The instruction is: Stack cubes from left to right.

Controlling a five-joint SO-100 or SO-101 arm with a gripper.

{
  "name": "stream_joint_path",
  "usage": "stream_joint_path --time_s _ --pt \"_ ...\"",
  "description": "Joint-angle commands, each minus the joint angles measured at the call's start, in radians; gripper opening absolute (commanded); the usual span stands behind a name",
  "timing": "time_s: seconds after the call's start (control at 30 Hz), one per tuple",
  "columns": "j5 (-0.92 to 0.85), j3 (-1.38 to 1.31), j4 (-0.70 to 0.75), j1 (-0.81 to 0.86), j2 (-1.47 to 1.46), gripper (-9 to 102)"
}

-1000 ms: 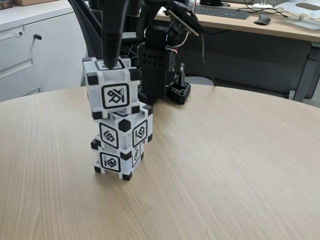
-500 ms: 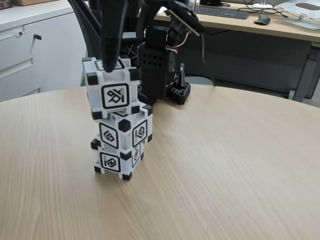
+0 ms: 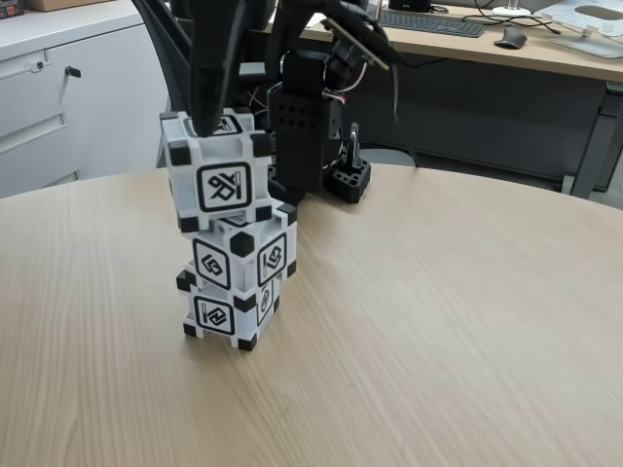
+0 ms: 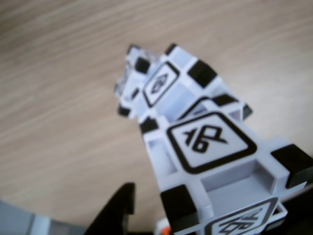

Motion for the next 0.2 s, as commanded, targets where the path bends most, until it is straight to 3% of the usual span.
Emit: stream_joint_path --time_s 0.0,0.17 --pt "-0.008 -0.026 -0.014 -0.002 0.023 45" --pt "-0.021 -0.026 -0.014 -0.002 0.023 45"
